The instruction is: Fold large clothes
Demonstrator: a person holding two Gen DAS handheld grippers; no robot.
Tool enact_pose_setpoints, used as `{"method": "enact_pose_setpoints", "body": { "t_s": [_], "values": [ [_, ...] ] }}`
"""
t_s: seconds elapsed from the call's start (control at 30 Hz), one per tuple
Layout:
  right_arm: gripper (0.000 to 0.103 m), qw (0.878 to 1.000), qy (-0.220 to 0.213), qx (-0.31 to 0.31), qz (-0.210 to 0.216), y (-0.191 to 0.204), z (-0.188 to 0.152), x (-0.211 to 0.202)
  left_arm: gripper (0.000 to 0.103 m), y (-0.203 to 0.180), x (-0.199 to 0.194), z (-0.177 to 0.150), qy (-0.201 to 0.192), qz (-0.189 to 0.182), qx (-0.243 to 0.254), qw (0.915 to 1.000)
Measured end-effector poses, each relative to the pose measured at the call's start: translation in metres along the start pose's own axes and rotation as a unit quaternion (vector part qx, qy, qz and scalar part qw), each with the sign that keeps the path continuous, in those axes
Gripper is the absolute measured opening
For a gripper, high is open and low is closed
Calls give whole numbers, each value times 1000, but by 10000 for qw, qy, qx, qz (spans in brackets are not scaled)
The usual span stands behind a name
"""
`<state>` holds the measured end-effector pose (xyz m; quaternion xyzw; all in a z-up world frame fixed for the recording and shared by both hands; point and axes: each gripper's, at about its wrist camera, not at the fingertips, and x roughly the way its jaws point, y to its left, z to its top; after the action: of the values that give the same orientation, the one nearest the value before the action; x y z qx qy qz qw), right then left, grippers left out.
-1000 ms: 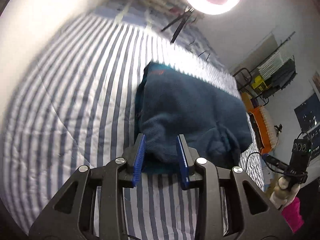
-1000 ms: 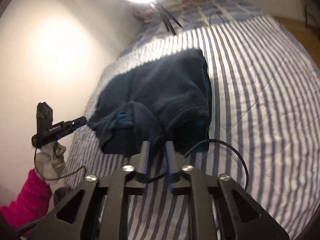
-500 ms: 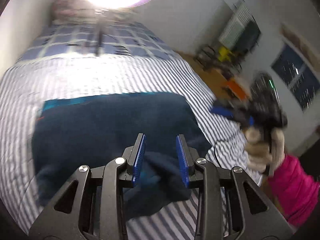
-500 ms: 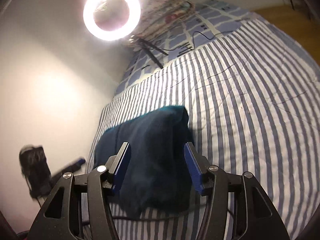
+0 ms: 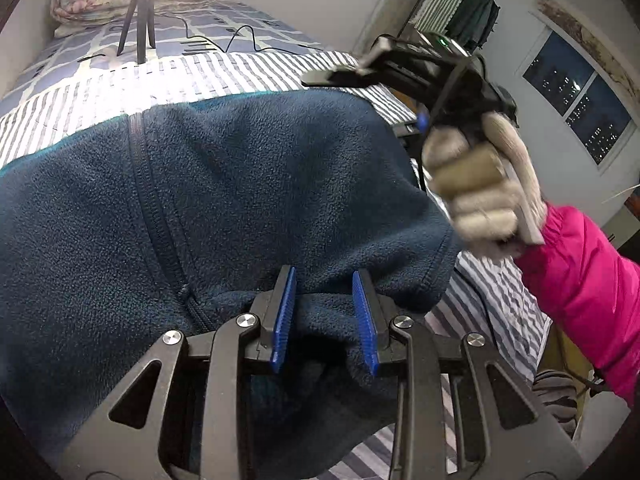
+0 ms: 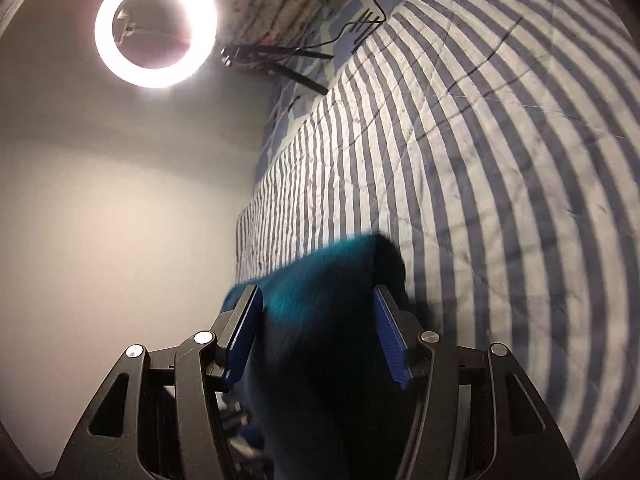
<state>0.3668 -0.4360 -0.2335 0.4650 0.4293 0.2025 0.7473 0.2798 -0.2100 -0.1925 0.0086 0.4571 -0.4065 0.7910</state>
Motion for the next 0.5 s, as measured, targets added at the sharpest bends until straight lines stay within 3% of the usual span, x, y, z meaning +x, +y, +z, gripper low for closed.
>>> {"method": "enact_pose_setpoints", "body": {
  "t_s": [0.1, 0.17, 0.27, 0.37, 0.5],
  "values": [
    [19, 9995, -245, -181, 3, 13, 7, 1, 30, -4, 2, -6, -48, 69, 152, 9998],
    [13, 9954, -353, -893, 50, 42, 4, -5, 30, -2, 2, -8, -82, 42, 140, 9999],
    [7, 9832, -565, -1674, -456, 61, 0, -3, 31, -3, 4, -13, -152, 43, 174, 9997],
    [4, 9813, -645, -1187, -1371, 32, 12, 8, 31, -8, 3, -14, -127, 107, 181, 9997],
    [9, 9888, -991, -381, -1047, 15, 15, -25, 31, -10, -12, -10, -78, -28, 87, 9999]
  ]
}}
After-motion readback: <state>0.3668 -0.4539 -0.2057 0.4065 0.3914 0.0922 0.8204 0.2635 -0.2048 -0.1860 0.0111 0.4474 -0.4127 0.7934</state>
